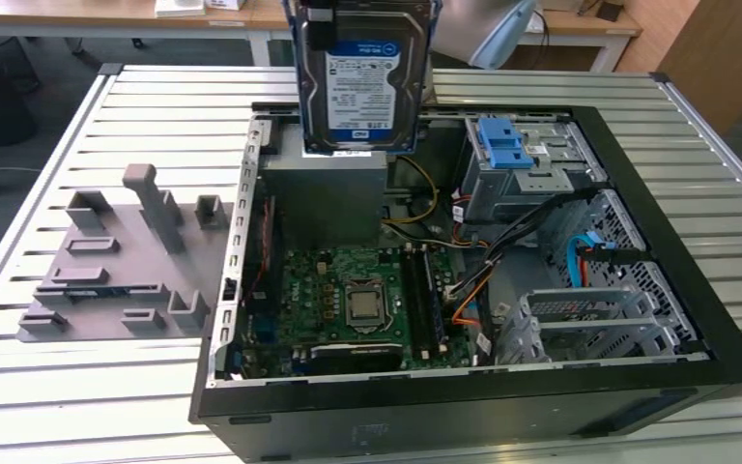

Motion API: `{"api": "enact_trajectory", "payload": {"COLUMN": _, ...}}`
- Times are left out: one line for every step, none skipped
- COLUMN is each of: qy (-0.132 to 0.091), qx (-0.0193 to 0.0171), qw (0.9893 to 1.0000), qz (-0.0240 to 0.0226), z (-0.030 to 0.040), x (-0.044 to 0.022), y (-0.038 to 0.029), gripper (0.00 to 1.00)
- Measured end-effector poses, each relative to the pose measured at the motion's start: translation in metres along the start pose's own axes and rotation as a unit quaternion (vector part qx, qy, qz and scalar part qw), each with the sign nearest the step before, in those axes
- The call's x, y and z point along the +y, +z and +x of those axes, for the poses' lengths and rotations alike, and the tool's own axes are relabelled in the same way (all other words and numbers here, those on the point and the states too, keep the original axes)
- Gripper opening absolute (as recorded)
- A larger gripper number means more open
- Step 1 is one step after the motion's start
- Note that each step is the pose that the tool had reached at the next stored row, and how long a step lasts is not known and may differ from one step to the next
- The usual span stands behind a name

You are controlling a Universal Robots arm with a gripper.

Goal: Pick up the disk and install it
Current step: 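Pick up the disk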

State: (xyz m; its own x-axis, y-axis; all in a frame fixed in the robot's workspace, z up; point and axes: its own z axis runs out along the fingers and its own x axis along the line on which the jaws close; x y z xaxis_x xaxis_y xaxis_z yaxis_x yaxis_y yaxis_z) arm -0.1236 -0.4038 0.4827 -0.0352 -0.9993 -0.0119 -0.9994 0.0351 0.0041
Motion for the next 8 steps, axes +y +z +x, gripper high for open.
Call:
{"api": "enact_trajectory", "payload": {"qy": 0.0, "qx": 0.0, "qw": 1.0, "qz": -0.0002, "z": 0.0, "x": -0.0036, "y": 0.0001, "gripper": 0.36}}
{"api": "enact_trajectory", "payload": {"qy": 0.0, "qx": 0.0, "qw": 1.0, "qz": -0.0003, "z": 0.0, "x": -0.0058, "y": 0.0001, "gripper": 0.36}}
{"api": "enact_trajectory", "payload": {"qy": 0.0, "qx": 0.0, "qw": 1.0, "qz": -0.0004, "z": 0.0, "x": -0.0063, "y": 0.0001, "gripper": 0.36}}
{"api": "enact_trajectory", "payload": {"qy": 0.0, "qx": 0.0, "qw": 1.0, "qz": -0.0003, "z": 0.0, "x": -0.0063, "y": 0.0001, "gripper": 0.36}}
{"api": "enact_trajectory", "payload": {"qy": 0.0, "qx": 0.0, "qw": 1.0, "qz": -0.0003, "z": 0.0, "x": -0.0063, "y": 0.0001, "gripper": 0.36}}
{"api": "enact_trajectory", "payload": {"qy": 0.0, "qx": -0.0001, "qw": 1.0, "qz": -0.0003, "z": 0.0001, "x": -0.0064, "y": 0.0001, "gripper": 0.36}}
{"api": "enact_trajectory", "payload": {"qy": 0.0, "qx": 0.0, "qw": 1.0, "qz": -0.0004, "z": 0.0007, "x": -0.0065, "y": 0.0001, "gripper": 0.36}}
{"api": "enact_trajectory", "payload": {"qy": 0.0, "qx": -0.0001, "qw": 1.0, "qz": -0.0003, "z": 0.0026, "x": -0.0065, "y": 0.0002, "gripper": 0.36}}
